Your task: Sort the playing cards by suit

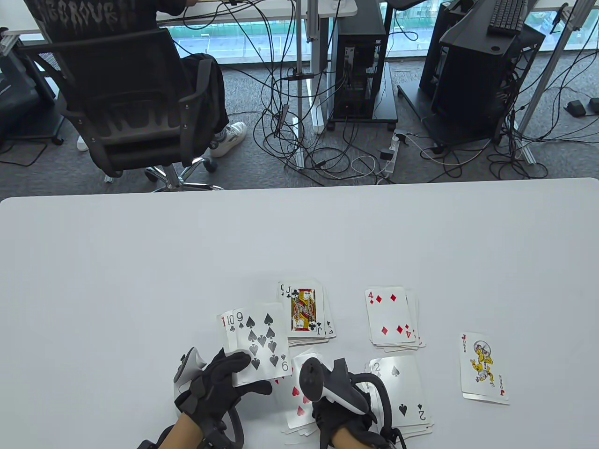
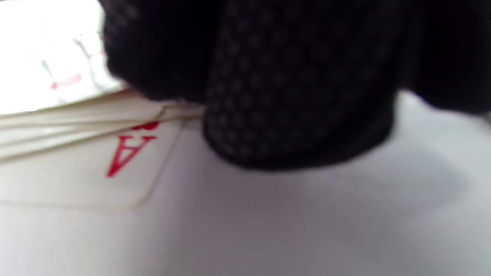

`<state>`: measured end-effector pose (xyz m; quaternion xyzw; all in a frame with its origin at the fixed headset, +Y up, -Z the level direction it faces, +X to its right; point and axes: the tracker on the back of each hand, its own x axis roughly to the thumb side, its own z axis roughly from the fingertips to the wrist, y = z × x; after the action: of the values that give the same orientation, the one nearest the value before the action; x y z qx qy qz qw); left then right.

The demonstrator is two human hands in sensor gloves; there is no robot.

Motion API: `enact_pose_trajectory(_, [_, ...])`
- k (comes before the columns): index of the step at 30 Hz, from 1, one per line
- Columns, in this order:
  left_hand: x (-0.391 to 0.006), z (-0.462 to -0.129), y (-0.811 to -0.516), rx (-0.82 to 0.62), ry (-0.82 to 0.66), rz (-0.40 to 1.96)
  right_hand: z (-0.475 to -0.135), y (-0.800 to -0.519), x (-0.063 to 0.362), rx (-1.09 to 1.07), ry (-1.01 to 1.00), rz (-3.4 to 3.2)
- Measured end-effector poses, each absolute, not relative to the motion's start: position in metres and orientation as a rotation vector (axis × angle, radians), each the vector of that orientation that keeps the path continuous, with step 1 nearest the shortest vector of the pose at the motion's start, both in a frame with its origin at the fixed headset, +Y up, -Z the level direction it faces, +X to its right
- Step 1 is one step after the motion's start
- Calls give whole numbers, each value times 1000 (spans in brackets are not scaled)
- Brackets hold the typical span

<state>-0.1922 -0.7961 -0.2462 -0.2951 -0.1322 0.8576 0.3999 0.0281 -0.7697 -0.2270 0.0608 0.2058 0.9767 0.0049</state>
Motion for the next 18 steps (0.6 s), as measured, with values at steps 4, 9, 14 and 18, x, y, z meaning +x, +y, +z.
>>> enact_pose_trajectory(4, [-192, -246, -796, -756, -330, 2165, -225, -769, 24, 193, 646, 3121])
enact_pose_trajectory(9, [-191, -245, -797, -767, -322, 2160, -226, -761, 30, 194, 618, 3028])
enact_pose_trajectory(14, [-190, -245, -799, -785, -315, 2146, -220, -731, 46, 230, -4, 2754])
enact_pose_trajectory(18, [-185, -242, -800, -825, -321, 2151, -212, -721, 50, 253, -220, 2558])
